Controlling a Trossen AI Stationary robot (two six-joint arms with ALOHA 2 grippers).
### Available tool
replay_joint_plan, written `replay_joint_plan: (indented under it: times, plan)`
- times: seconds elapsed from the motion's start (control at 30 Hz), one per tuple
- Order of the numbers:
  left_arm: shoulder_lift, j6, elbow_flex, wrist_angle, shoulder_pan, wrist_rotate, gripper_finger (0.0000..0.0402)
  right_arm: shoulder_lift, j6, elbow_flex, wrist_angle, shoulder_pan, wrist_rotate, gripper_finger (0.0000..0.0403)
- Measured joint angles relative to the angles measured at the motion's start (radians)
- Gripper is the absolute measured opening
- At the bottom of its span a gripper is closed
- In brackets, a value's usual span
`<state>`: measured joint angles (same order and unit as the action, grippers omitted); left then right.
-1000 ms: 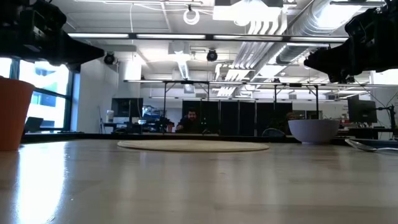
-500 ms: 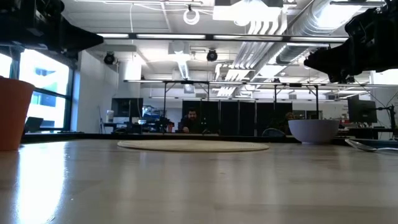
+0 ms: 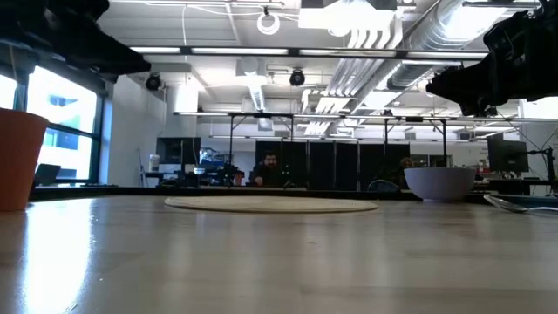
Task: Pick & Place Utensil
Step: Put the orange cup on the top right of the table mat
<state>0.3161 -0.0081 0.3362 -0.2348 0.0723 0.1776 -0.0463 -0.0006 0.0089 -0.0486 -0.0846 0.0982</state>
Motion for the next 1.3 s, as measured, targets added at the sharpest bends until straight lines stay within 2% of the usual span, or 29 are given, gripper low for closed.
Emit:
replay_joint_plan:
  times: [0.13, 0.27, 0.4, 0.53, 0.63, 0.77, 0.9, 1.07, 1.17, 1.3]
  plan:
    - [0.119, -0.101, 0.111, -0.095, 0.000, -0.009, 0.0149, 0.000, 0.000, 0.000, 0.000, 0.000, 0.000, 0.0116]
    - [0.233, -0.278, 0.216, -0.186, 0.000, -0.008, 0.0152, 0.000, 0.000, 0.000, 0.000, 0.000, 0.000, 0.0116]
    - [0.346, -0.456, 0.351, -0.453, 0.000, -0.018, 0.0152, 0.000, 0.000, 0.000, 0.000, 0.000, 0.000, 0.0116]
    - [0.450, -0.562, 0.488, -0.674, 0.001, -0.135, 0.0152, 0.000, 0.000, 0.000, 0.000, 0.000, 0.000, 0.0116]
    - [0.508, -0.611, 0.548, -0.714, 0.035, -0.216, 0.0152, 0.000, 0.000, 0.000, 0.000, 0.000, 0.000, 0.0116]
    - [0.567, -0.696, 0.570, -0.721, 0.139, -0.244, 0.0152, 0.000, 0.000, 0.000, 0.001, 0.000, 0.000, 0.0116]
    - [0.611, -0.828, 0.582, -0.775, 0.252, -0.211, 0.0152, 0.000, 0.000, 0.000, 0.000, 0.000, 0.000, 0.0116]
    - [0.636, -1.018, 0.610, -0.900, 0.366, -0.118, 0.0152, 0.000, 0.000, 0.000, 0.000, 0.000, 0.000, 0.0116]
    - [0.643, -1.062, 0.617, -0.936, 0.406, -0.041, 0.0152, 0.000, 0.000, 0.000, 0.000, 0.000, 0.000, 0.0116]
    - [0.668, -1.077, 0.617, -0.952, 0.428, 0.001, 0.0153, 0.000, 0.000, 0.000, 0.001, 0.000, 0.000, 0.0116]
